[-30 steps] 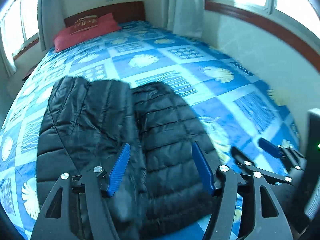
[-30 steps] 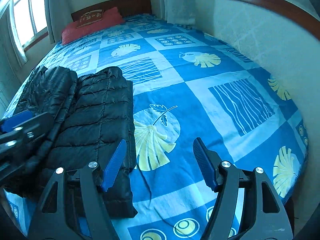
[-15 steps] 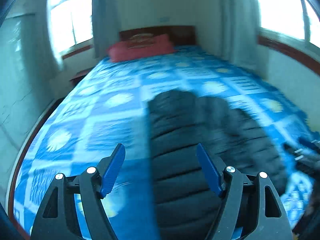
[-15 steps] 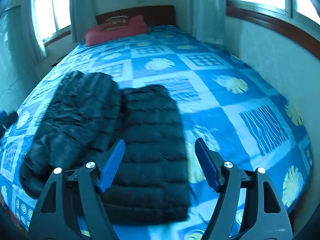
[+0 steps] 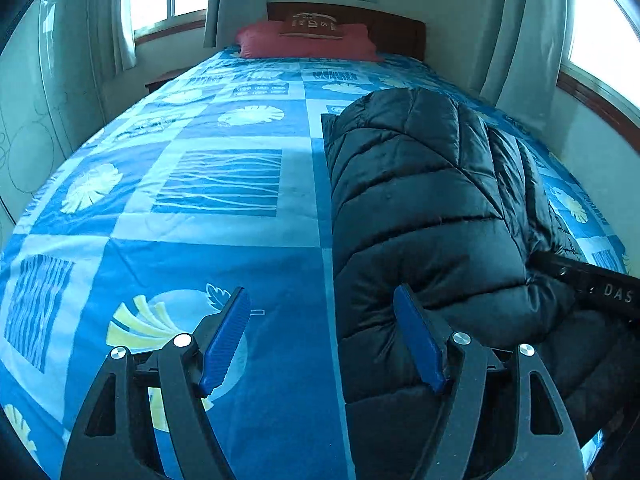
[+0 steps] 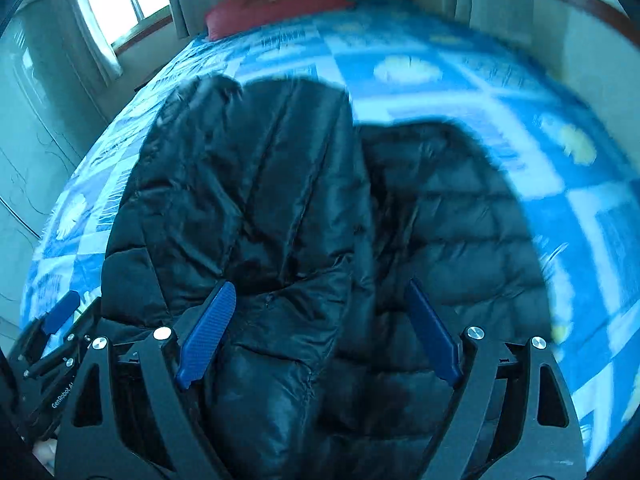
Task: Fold large clothes
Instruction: 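Grasp the jacket's folded edge with the right gripper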
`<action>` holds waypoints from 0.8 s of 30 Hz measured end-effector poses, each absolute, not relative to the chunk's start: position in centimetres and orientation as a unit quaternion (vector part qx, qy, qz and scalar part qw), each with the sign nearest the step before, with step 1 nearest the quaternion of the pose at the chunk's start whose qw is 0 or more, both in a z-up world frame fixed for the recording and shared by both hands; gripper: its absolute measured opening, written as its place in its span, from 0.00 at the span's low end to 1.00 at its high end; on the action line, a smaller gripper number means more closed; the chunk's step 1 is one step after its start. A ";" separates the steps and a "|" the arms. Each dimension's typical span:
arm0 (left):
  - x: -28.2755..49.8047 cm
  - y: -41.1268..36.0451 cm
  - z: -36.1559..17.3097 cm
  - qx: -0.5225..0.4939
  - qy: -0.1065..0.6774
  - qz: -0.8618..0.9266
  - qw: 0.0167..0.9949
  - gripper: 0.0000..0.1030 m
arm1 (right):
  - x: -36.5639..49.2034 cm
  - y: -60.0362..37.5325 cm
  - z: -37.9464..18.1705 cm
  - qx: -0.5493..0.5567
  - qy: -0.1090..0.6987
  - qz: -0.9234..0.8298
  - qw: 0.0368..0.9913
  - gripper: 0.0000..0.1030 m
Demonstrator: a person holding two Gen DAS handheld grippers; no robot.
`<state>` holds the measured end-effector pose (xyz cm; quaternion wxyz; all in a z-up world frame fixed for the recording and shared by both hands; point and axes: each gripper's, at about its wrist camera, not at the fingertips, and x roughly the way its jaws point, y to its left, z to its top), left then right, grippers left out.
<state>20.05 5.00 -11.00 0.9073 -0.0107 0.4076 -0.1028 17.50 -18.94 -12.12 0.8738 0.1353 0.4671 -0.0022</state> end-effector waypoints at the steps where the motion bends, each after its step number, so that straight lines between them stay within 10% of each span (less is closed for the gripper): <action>1: 20.1 5.2 -11.1 -0.015 0.409 -0.104 0.906 0.71 | 17.6 -19.2 -12.6 0.160 0.476 0.014 0.865 0.60; 6: 20.3 5.0 -9.9 -0.018 0.402 -0.111 0.909 0.71 | 16.7 -19.1 -10.5 0.124 0.441 0.011 0.889 0.24; 24: 22.1 -5.3 -12.1 0.003 0.441 -0.205 0.873 0.70 | 15.6 -30.9 -15.3 0.133 0.444 -0.088 0.882 0.20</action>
